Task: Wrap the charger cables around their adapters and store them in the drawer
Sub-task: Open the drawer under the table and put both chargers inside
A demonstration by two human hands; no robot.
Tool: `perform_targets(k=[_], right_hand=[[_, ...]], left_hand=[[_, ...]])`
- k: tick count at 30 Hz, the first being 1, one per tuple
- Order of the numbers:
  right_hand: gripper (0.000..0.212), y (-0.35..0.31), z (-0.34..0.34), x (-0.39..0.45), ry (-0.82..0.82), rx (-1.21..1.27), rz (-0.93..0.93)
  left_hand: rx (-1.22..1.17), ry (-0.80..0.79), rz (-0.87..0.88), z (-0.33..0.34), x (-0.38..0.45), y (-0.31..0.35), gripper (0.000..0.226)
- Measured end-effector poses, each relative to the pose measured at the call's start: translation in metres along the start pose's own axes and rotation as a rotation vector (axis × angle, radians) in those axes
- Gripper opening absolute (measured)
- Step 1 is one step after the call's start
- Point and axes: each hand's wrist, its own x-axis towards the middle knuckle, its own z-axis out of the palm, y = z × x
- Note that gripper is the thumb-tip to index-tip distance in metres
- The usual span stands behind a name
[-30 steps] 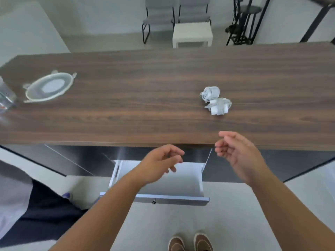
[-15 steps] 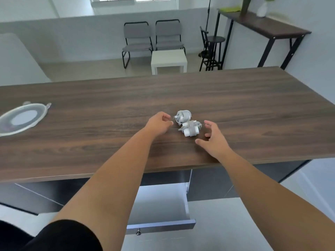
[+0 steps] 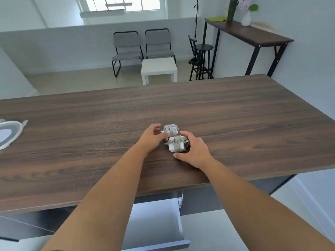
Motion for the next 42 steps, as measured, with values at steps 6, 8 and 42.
perform_targets(k=[6, 8, 42], right_hand=[[0.074, -0.003, -0.002, 0.016, -0.01, -0.011, -0.013], [0.07, -0.001, -0.001, 0.017, -0.011, 0.021, -0.013], [0.062, -0.005, 0.034, -0.156, -0.377, 0.524, 0.069]], left_hand=[[0.029, -0.074, 0.029, 0.0, 0.02, 0.009, 0.075], [0.024, -0.082, 0.028, 0.001, 0.023, 0.008, 0.073], [-0.629, 0.314, -0.141, 0.003, -0.242, -0.115, 0.054]])
